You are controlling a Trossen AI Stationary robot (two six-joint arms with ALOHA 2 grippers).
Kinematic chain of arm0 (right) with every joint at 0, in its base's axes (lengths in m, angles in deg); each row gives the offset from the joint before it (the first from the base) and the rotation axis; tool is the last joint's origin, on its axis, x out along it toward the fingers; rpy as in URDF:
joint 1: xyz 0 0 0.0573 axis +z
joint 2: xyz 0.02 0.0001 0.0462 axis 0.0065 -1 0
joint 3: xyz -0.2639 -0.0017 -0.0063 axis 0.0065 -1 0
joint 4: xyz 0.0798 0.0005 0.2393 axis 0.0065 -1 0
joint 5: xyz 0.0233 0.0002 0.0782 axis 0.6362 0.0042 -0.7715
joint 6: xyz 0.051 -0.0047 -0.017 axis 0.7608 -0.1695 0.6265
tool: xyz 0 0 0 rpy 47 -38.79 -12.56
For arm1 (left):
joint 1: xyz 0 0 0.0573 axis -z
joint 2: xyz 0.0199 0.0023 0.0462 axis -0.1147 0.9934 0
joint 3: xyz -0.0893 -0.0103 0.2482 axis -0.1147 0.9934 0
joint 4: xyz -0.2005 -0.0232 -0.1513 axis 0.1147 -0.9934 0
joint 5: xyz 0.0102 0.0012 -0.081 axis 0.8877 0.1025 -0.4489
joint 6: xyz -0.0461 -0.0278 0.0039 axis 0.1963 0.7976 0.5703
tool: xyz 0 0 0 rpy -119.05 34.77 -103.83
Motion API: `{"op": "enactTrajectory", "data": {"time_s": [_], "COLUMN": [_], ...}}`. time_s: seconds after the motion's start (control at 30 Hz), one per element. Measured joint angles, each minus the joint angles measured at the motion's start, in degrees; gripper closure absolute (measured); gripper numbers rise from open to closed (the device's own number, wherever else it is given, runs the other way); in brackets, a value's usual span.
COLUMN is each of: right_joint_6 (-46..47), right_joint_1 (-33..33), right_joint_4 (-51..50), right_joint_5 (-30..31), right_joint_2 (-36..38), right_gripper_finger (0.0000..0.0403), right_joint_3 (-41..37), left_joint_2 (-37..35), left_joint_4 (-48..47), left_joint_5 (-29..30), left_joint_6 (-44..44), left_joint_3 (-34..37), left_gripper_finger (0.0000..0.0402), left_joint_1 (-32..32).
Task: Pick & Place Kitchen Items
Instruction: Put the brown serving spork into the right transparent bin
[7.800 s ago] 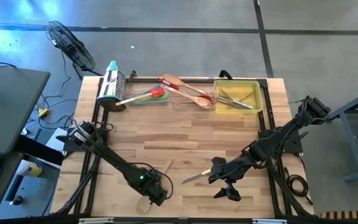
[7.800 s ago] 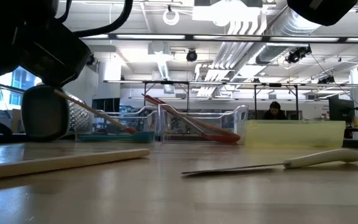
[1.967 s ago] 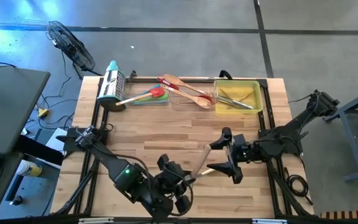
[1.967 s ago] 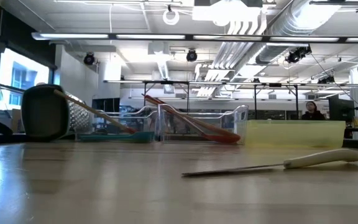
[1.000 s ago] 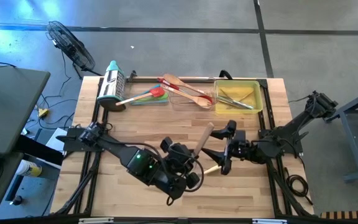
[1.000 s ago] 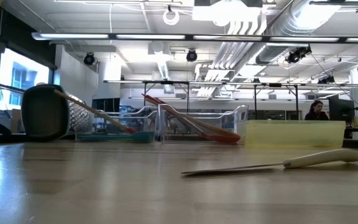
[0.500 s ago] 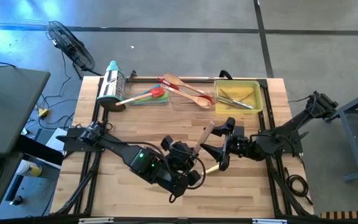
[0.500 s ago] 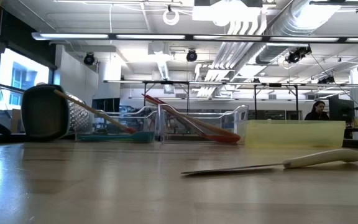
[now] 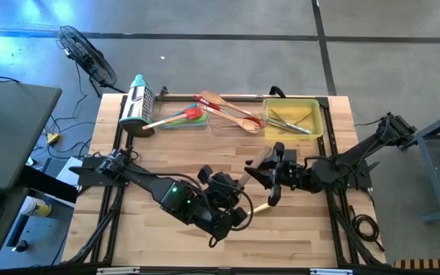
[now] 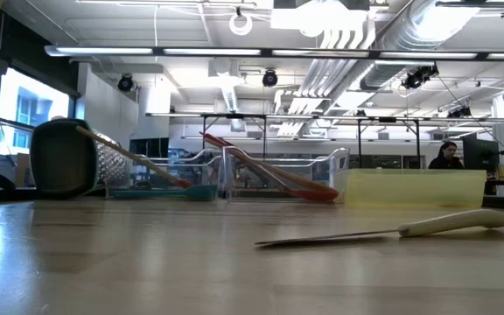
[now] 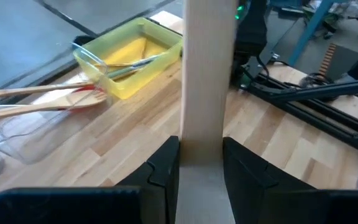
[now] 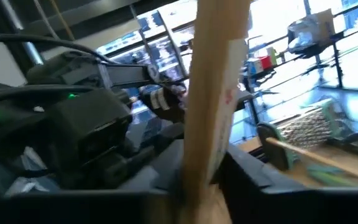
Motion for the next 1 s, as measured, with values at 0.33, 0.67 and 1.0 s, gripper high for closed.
{"op": "enactTrajectory", "data": {"time_s": [0.33, 0.67, 1.0], "right_joint_6": [1.67, 1.92, 7.33], "right_joint_1": [-1.20, -3.00, -18.69], "right_joint_4": [-4.24, -9.64, -23.61], "right_joint_5": [-6.17, -12.86, -41.50], "right_joint_2": [0.02, 2.80, 9.33], "right_gripper_finger": [0.0385, 0.0385, 0.0385], "right_joint_3": [0.00, 0.00, 0.02], "left_joint_2": [0.00, 0.00, -0.42], "left_joint_4": [0.07, -1.33, -1.99], "left_joint_5": [-0.30, -8.41, -34.59], "left_joint_6": [-0.06, -1.99, -3.71], "left_joint_3": [0.04, 0.04, -0.04], "left_gripper_finger": [0.0398, 0.0400, 0.0401], "left_joint_1": [0.08, -0.20, 0.23]}}
